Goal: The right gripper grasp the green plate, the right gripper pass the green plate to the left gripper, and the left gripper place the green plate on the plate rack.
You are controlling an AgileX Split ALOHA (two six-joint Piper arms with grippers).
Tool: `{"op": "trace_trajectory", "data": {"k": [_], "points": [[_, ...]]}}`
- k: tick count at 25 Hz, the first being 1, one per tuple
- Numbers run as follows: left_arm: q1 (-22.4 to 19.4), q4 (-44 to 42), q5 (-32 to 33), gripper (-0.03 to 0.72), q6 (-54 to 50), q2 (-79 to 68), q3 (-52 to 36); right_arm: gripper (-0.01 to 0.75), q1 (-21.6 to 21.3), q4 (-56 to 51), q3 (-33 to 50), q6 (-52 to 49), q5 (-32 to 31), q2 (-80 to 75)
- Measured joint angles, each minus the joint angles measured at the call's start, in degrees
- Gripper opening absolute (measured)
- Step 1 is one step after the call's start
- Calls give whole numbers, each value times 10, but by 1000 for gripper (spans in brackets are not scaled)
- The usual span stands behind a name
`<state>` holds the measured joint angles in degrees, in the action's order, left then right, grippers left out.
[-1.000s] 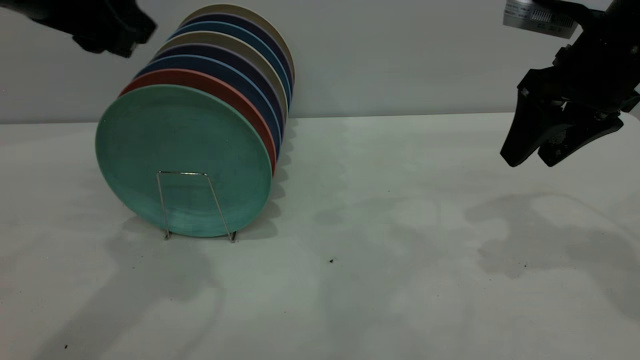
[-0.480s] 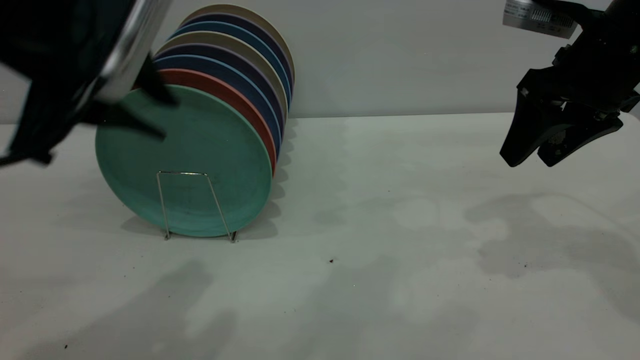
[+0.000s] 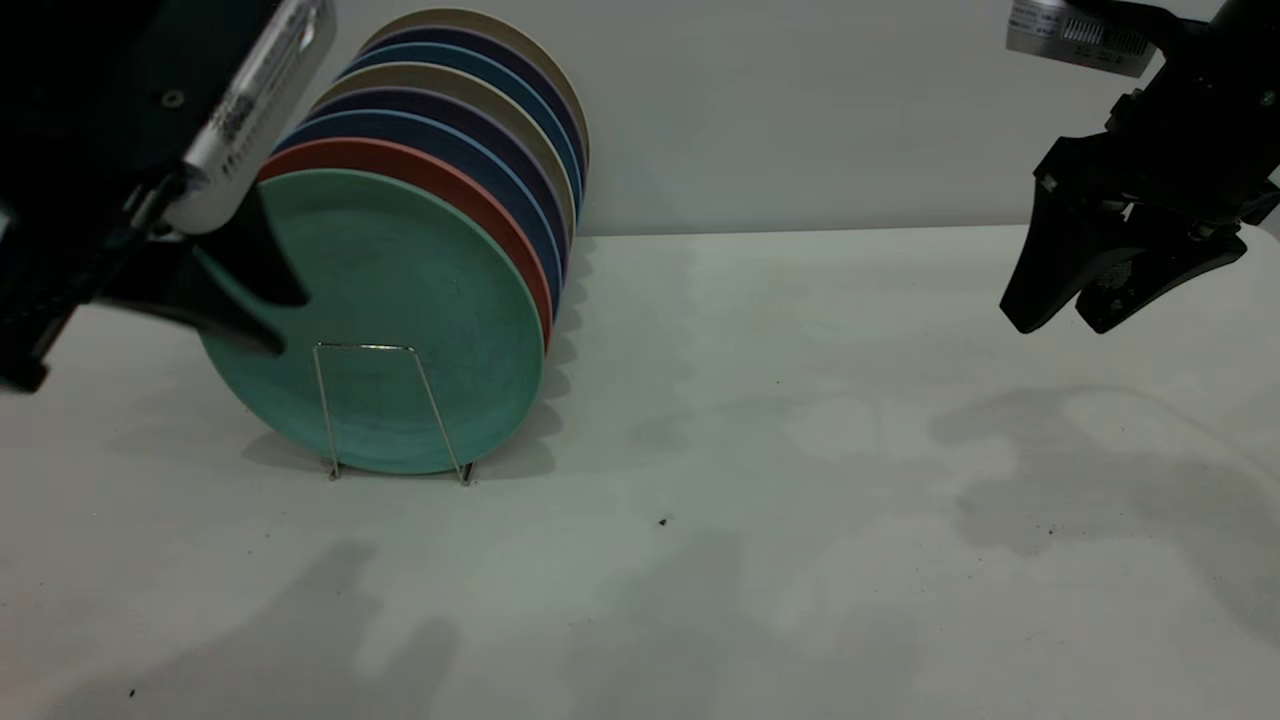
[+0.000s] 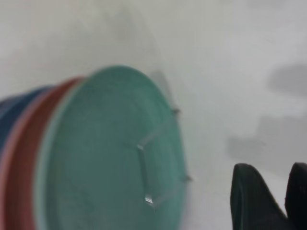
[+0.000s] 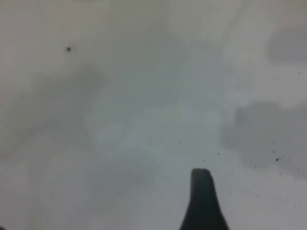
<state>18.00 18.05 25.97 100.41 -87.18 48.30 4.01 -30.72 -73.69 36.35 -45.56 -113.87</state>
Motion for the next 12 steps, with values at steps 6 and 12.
{"op": "trace_trajectory", "data": {"k": [6,12], "points": [[0,-152,61,211,-219,0,0,573,0,0,0,-1,0,0],[-5,-262,68,213,-552,0,1,573,0,0,0,-1,0,0]]}}
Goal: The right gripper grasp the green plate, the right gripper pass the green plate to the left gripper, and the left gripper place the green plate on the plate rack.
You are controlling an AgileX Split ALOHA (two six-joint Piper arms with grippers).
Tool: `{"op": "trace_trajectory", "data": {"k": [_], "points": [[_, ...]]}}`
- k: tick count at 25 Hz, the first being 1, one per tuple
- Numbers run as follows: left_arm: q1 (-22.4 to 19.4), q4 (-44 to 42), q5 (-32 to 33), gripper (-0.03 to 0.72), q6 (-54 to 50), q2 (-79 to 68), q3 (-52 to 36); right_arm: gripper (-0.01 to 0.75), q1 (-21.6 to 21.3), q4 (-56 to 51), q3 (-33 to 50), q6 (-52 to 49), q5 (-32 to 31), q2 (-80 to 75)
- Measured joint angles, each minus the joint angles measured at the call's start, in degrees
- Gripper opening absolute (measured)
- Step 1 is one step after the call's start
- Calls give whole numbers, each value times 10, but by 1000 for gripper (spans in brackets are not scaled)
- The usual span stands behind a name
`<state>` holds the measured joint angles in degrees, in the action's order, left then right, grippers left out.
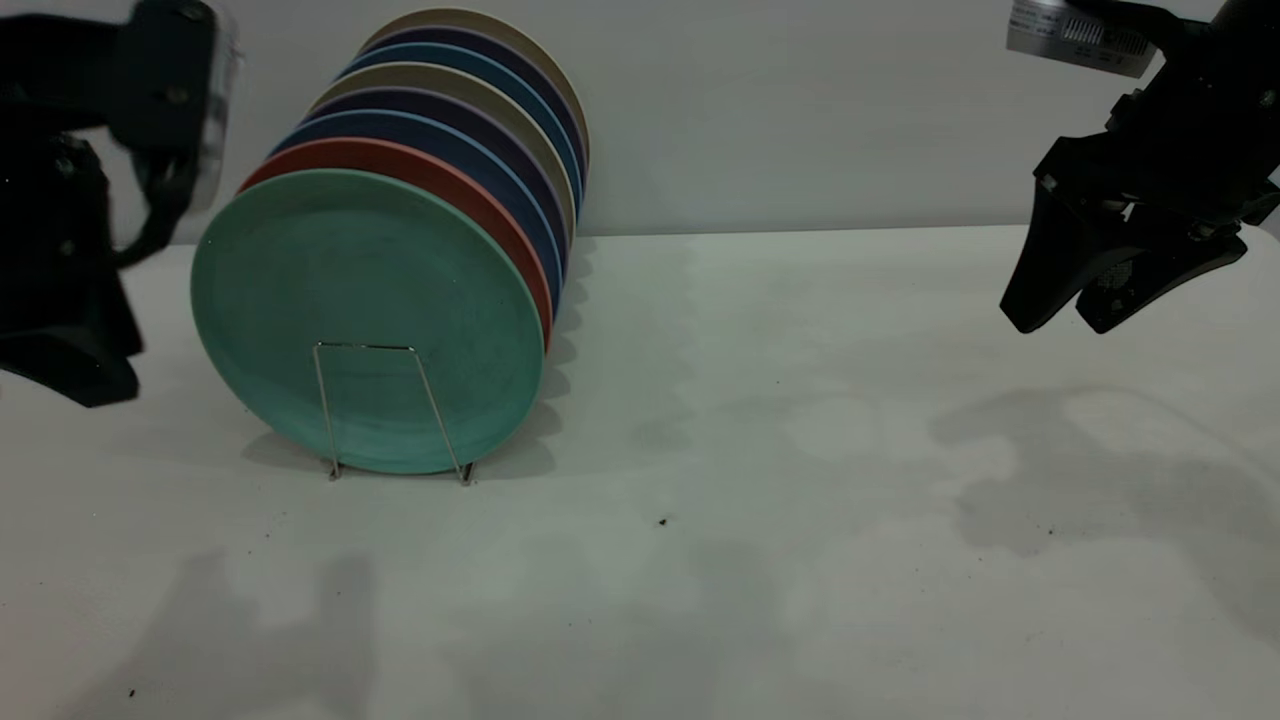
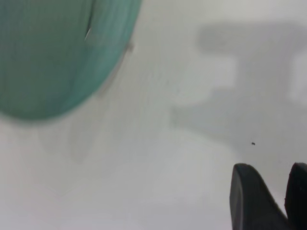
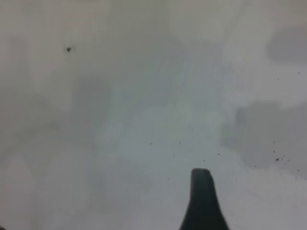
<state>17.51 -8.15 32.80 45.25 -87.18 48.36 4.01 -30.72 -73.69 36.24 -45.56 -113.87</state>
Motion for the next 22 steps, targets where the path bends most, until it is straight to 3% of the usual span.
{"op": "trace_trajectory", "data": {"k": [9,12,18,22], "points": [[-83,-41,-3,213,-463,0,17,573,0,0,0,-3,0,0],[-108,-42,-11,215,-571,0,18,573,0,0,0,-4,0,0],[-116,-58,-32,242,-636,0,18,573,8,75,0,-58,-2,12],[-116,-67,-37,381,-637,0,18,573,38,203,0,-162,-3,69]]}}
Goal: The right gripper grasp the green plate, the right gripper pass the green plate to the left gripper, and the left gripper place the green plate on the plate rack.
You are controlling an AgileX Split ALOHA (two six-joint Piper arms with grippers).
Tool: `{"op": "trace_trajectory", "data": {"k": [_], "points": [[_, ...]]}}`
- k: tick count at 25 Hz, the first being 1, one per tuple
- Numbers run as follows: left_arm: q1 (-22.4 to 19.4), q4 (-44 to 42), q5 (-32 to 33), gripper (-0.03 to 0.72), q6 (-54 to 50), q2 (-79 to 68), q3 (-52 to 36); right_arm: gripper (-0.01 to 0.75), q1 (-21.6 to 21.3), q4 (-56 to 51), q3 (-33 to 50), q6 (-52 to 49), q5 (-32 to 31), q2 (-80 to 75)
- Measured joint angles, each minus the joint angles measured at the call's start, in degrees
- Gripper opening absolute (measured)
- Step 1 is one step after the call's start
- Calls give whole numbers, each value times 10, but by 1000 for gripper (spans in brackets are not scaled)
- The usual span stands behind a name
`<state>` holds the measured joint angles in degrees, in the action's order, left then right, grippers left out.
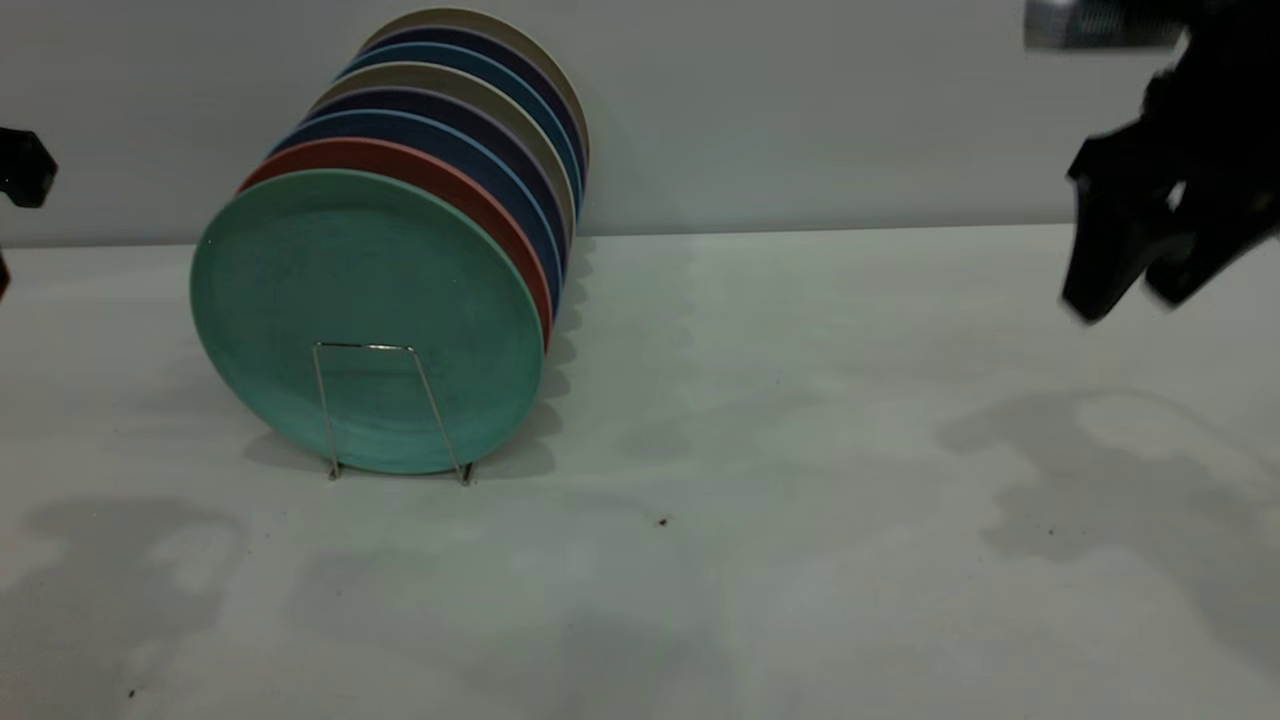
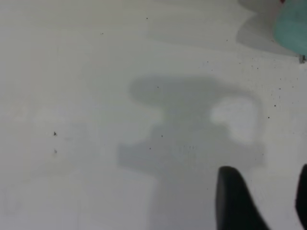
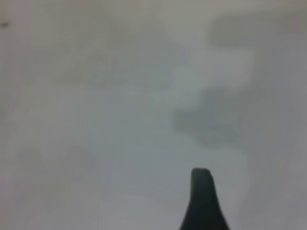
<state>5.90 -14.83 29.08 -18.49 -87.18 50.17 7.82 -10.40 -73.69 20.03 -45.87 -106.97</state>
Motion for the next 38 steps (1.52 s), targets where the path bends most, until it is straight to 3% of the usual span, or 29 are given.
{"op": "trace_trajectory", "data": {"k": [4,7,13,18,24,28,33,38], "points": [[0,-4,20,550,0,9,0,573,31,68,0,-64,-37,70],[0,-11,38,590,16,46,0,573,48,86,0,-84,-87,115],[0,-7,121,565,53,175,0,573,84,99,9,-109,-201,205],[0,42,201,564,106,267,-1,573,133,99,62,-139,-233,313],[0,130,219,564,165,407,-61,573,176,96,168,-157,-244,466],[0,153,255,564,174,526,-114,573,179,88,242,-157,-248,583],[0,178,344,563,195,658,-145,573,179,85,319,-156,-249,729],[0,185,374,563,216,750,-148,573,179,84,405,-127,-202,858]]}}
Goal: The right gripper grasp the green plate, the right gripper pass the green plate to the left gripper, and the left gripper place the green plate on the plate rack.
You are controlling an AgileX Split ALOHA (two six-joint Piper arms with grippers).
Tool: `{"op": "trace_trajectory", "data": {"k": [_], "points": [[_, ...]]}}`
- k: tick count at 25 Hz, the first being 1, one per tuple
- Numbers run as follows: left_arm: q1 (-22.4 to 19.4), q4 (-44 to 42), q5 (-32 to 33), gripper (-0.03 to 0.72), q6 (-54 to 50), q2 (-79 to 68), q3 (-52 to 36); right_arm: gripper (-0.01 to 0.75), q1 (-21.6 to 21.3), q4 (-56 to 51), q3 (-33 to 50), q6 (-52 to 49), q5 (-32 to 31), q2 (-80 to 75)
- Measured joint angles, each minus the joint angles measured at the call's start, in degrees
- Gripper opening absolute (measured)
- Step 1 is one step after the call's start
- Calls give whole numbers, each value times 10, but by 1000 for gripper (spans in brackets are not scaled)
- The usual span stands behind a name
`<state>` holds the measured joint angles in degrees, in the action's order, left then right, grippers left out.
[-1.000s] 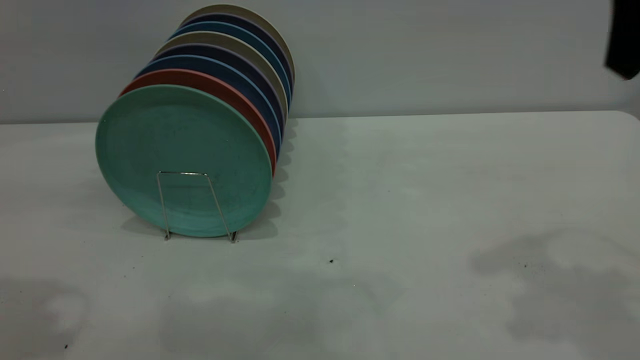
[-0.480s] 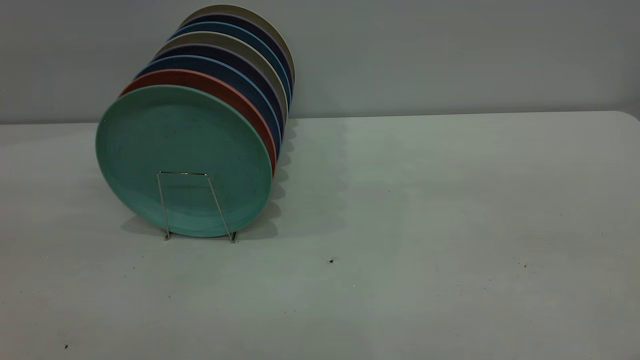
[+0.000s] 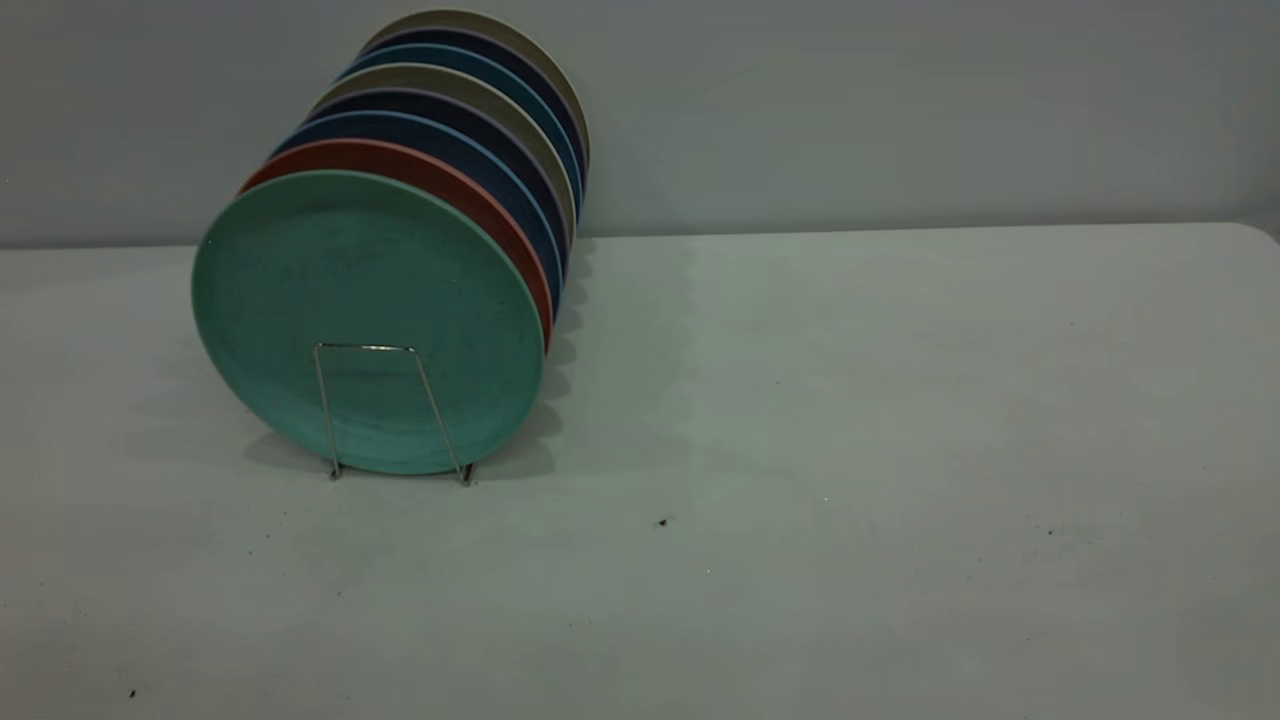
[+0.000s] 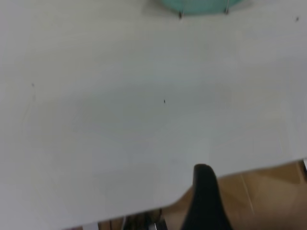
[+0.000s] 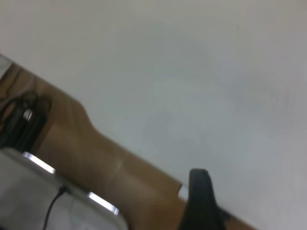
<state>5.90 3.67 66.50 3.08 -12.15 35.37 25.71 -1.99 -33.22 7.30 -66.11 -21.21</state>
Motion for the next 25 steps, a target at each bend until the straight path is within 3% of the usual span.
{"op": "trace_trajectory", "data": {"k": [10,25], "points": [[0,3,3,563,32,103,-7,573,0,-13,59,15,15,135],[0,31,-15,563,69,112,-71,573,0,-15,61,17,14,139]]}}
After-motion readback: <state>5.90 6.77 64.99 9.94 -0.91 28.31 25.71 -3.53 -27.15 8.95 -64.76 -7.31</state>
